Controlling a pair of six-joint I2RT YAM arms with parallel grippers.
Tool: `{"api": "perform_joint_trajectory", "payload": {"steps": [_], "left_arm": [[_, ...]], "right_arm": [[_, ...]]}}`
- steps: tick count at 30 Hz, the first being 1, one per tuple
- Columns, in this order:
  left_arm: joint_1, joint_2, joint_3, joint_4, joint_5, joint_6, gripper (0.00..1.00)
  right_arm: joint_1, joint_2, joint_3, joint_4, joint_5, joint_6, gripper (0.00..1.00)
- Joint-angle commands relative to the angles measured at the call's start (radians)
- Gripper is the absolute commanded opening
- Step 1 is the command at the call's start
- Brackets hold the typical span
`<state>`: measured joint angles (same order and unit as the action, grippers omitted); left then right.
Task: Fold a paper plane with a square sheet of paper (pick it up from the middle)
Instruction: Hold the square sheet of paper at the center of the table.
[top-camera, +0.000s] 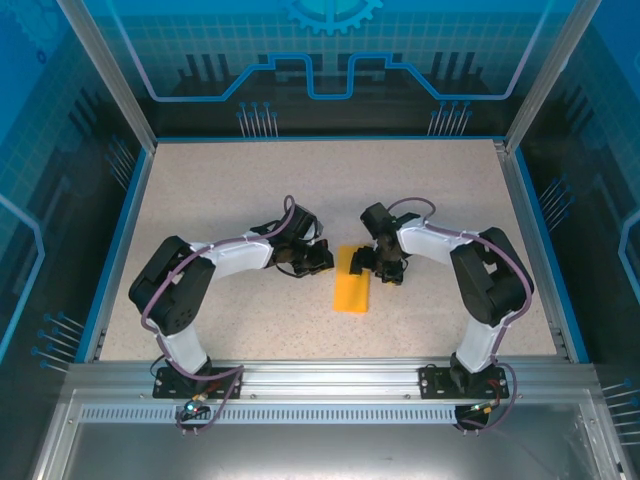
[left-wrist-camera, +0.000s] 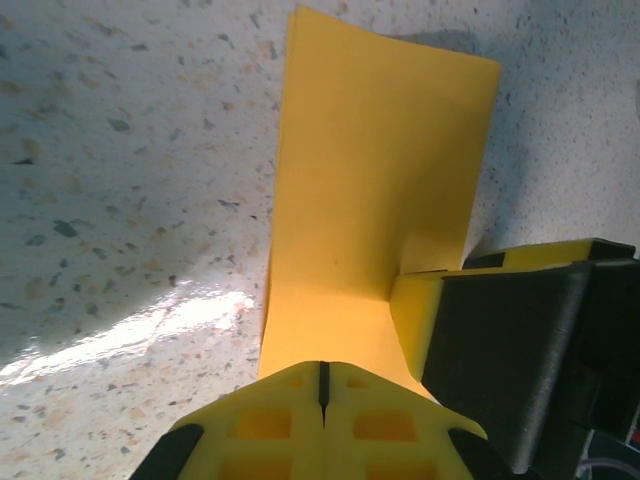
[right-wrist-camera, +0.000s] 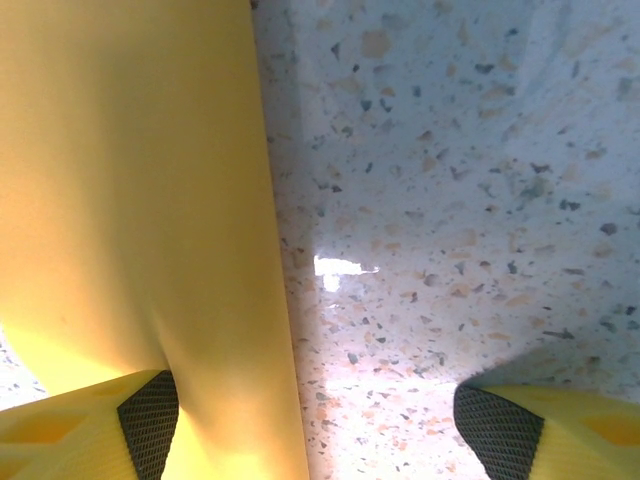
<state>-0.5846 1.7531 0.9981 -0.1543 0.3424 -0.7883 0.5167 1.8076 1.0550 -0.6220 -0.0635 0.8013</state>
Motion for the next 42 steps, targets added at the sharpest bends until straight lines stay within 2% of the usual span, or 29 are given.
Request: {"api": "perform_joint_trajectory", "payload": {"steps": [1, 6, 10, 25, 35, 42], "left_arm": [[-0.005, -0.072, -0.003, -0.052, -0.099, -0.035, 0.01], [-0.004, -0.151, -0.034, -0.107, -0.221, -0.057, 0.03], [-0.003, -0.187, -0.051, -0.102, -0.243, -0.058, 0.05], [-0.006, -0.120, -0.027, -0.015, -0.104, -0.040, 0.04], [-0.033, 0.010, 0.040, 0.033, 0.029, -0.034, 0.00], [-0.054, 0.092, 0.074, 0.028, 0.045, -0.065, 0.00]], "right_arm": [[0.014, 0.118, -0.095, 0.190, -0.082, -0.003, 0.83], [0.010, 0.098, -0.097, 0.153, -0.054, -0.029, 0.82], [0.010, 0.106, -0.091, 0.128, -0.033, -0.039, 0.82], [0.012, 0.154, -0.076, 0.146, -0.050, -0.027, 0.83], [0.012, 0.168, -0.076, 0.145, -0.044, -0.028, 0.83], [0.011, 0.168, -0.082, 0.147, -0.043, -0.027, 0.83]]}}
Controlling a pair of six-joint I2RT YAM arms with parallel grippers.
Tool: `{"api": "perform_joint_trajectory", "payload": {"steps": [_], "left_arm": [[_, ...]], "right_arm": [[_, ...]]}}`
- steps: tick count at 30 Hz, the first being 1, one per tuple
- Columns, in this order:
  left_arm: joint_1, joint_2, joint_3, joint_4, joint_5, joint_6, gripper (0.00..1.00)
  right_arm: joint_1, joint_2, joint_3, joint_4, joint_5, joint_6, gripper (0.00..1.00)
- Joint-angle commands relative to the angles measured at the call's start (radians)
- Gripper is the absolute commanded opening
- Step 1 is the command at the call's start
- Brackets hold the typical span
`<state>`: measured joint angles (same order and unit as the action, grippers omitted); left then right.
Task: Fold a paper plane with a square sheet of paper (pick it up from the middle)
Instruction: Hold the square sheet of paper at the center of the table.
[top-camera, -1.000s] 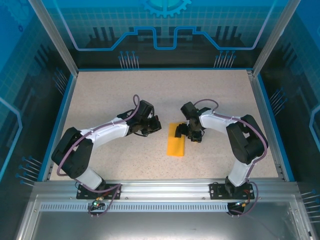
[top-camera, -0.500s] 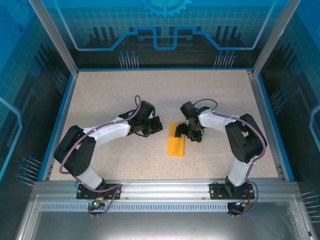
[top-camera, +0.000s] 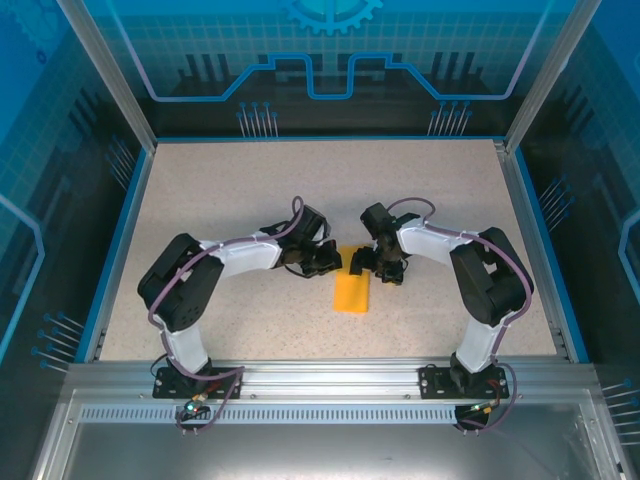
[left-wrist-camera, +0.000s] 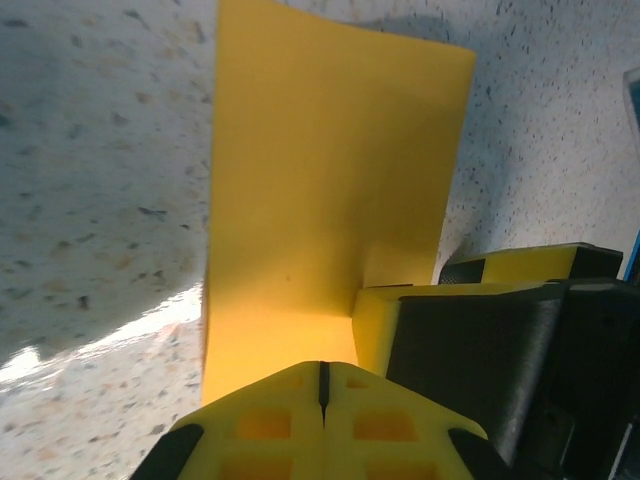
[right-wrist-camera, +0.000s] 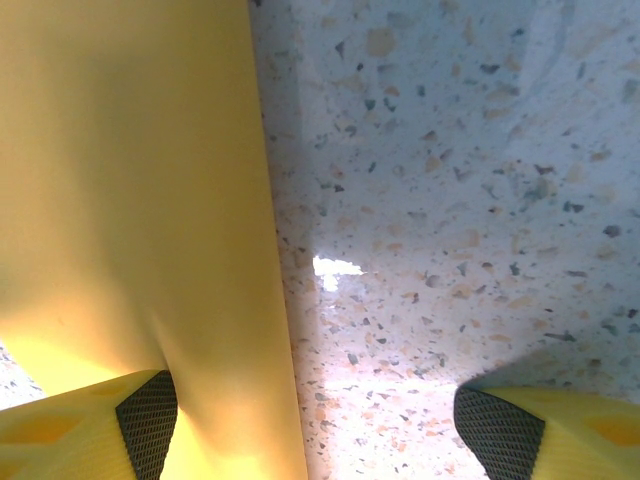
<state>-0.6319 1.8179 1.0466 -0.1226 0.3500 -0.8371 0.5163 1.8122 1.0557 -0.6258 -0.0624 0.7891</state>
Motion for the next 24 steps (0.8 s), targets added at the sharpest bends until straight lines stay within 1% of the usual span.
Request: {"api": "perform_joint_trajectory", "payload": {"steps": [1, 10, 16, 20, 24], "left_arm": [[-0.009, 0.034, 0.026, -0.001, 0.039, -0.020, 0.00], [-0.026, 0.091, 0.038, 0.001, 0.037, -0.028, 0.00], [-0.028, 0.132, 0.042, -0.027, 0.014, -0.028, 0.00], [-0.029, 0.136, 0.035, -0.047, -0.009, -0.021, 0.00], [-0.031, 0.136, 0.030, -0.060, -0.019, -0.010, 0.00]], "right_arm": [[0.013, 0.165, -0.083, 0.152, -0.045, -0.015, 0.83], [0.013, 0.171, -0.091, 0.161, -0.050, -0.011, 0.82], [0.013, 0.160, -0.094, 0.163, -0.053, -0.011, 0.83], [0.013, 0.121, -0.091, 0.173, -0.074, -0.023, 0.83], [-0.010, 0.015, -0.093, 0.191, -0.117, -0.034, 0.83]]}}
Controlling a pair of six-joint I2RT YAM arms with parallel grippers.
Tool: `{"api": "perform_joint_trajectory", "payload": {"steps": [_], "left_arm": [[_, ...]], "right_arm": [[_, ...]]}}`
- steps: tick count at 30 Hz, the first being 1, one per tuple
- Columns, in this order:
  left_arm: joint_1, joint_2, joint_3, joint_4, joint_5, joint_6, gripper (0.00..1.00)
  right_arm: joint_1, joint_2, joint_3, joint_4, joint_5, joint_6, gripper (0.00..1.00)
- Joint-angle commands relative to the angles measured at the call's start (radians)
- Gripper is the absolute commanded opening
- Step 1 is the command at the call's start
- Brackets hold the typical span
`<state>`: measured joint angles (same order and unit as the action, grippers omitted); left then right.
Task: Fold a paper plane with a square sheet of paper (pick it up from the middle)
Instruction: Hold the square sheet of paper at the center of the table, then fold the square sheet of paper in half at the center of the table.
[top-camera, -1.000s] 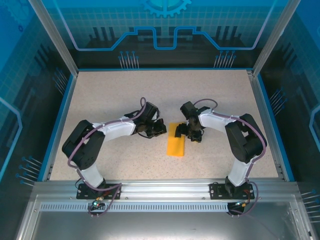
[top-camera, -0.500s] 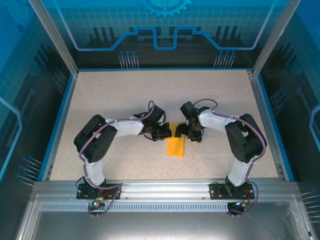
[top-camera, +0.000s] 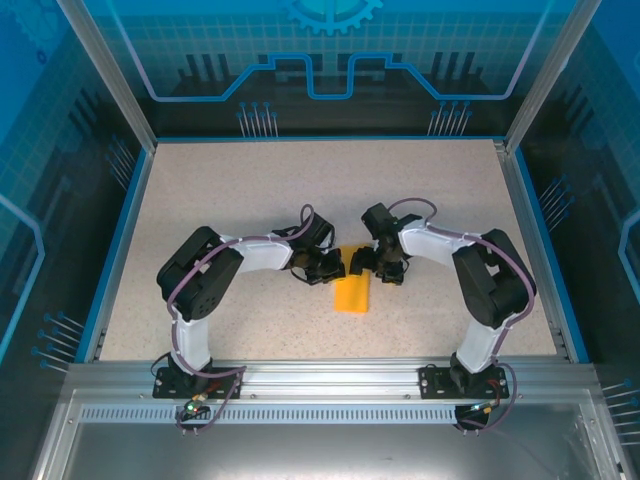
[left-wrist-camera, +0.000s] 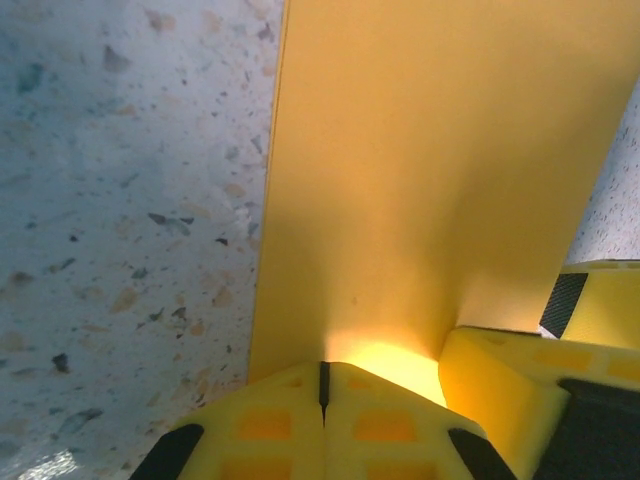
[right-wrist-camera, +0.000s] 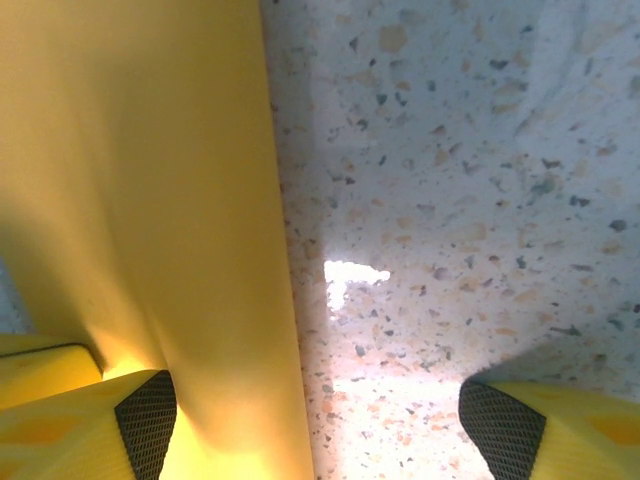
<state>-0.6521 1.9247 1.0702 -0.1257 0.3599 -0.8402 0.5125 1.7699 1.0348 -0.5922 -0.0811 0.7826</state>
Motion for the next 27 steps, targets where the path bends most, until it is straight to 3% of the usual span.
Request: {"api": "perform_joint_trajectory", "payload": {"steps": [1, 3, 5, 9, 14, 18, 24, 27], "left_arm": [[-0.009, 0.030, 0.007, -0.058, -0.029, -0.004, 0.00], [-0.010, 0.030, 0.005, -0.060, -0.032, 0.001, 0.00], [-0.010, 0.030, 0.005, -0.061, -0.034, 0.002, 0.00], [-0.011, 0.031, 0.011, -0.068, -0.035, 0.010, 0.00], [-0.009, 0.032, 0.016, -0.072, -0.035, 0.012, 0.00], [-0.010, 0.033, 0.019, -0.077, -0.035, 0.012, 0.00], [-0.011, 0.034, 0.020, -0.079, -0.036, 0.015, 0.00], [-0.011, 0.034, 0.020, -0.080, -0.038, 0.014, 0.00]], "right_arm": [[-0.015, 0.019, -0.077, 0.157, -0.100, -0.028, 0.84], [-0.040, -0.061, -0.098, 0.181, -0.129, -0.038, 0.82], [-0.071, -0.126, -0.135, 0.234, -0.191, -0.040, 0.74], [-0.117, -0.196, -0.217, 0.344, -0.328, -0.027, 0.36], [-0.121, -0.240, -0.259, 0.393, -0.346, -0.008, 0.06], [-0.121, -0.277, -0.277, 0.390, -0.319, -0.007, 0.05], [-0.118, -0.232, -0.303, 0.510, -0.472, 0.001, 0.05], [-0.121, -0.186, -0.310, 0.528, -0.489, 0.000, 0.02]]}}
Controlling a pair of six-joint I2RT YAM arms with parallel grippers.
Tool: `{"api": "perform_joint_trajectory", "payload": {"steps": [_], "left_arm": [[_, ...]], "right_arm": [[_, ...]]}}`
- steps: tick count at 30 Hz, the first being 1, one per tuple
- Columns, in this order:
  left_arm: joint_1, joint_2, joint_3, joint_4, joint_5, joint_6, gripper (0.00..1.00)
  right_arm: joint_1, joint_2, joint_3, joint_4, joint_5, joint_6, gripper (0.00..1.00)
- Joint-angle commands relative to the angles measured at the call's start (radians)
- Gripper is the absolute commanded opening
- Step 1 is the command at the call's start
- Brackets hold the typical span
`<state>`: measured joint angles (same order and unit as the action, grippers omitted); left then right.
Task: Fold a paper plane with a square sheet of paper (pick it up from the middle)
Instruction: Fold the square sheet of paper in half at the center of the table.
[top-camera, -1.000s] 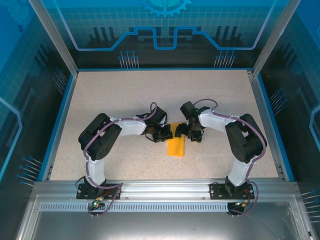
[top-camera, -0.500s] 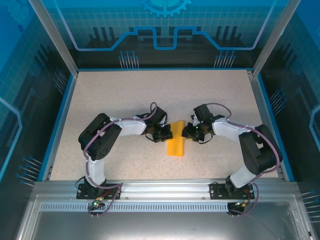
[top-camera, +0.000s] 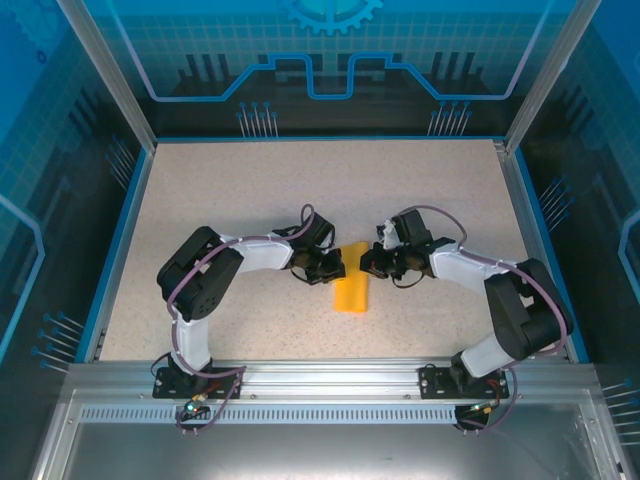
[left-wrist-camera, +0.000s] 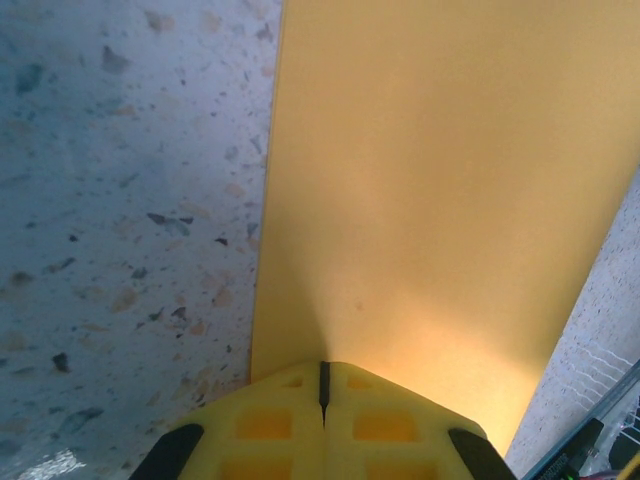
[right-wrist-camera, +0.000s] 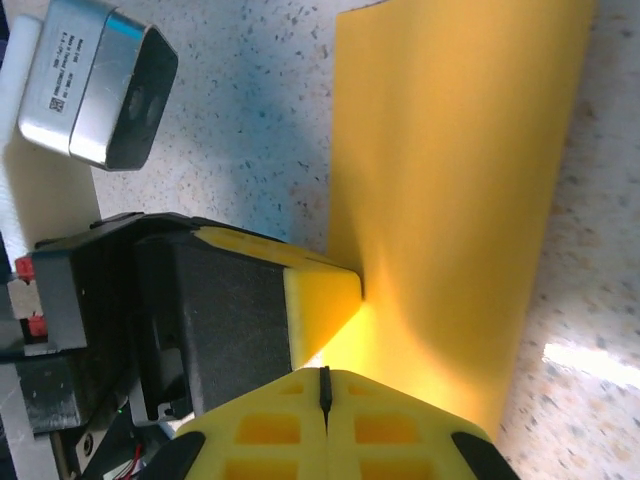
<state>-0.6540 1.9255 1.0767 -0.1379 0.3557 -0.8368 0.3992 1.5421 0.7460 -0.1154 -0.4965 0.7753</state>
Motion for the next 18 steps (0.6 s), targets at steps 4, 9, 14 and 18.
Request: {"api": "perform_joint_trajectory", "payload": {"steps": [4, 9, 14, 18], "left_arm": [[-0.010, 0.035, 0.016, -0.071, -0.034, 0.011, 0.00], [-0.009, 0.036, 0.018, -0.077, -0.036, 0.015, 0.00], [-0.011, 0.044, 0.017, -0.078, -0.036, 0.015, 0.00], [-0.011, 0.044, 0.013, -0.077, -0.037, 0.015, 0.00]], "right_arm": [[-0.018, 0.091, -0.048, 0.078, -0.066, -0.001, 0.01], [-0.036, 0.136, -0.093, 0.130, -0.086, -0.017, 0.00], [-0.053, 0.160, -0.131, 0.148, -0.095, -0.069, 0.01], [-0.065, 0.184, -0.171, 0.189, -0.111, -0.104, 0.01]]}}
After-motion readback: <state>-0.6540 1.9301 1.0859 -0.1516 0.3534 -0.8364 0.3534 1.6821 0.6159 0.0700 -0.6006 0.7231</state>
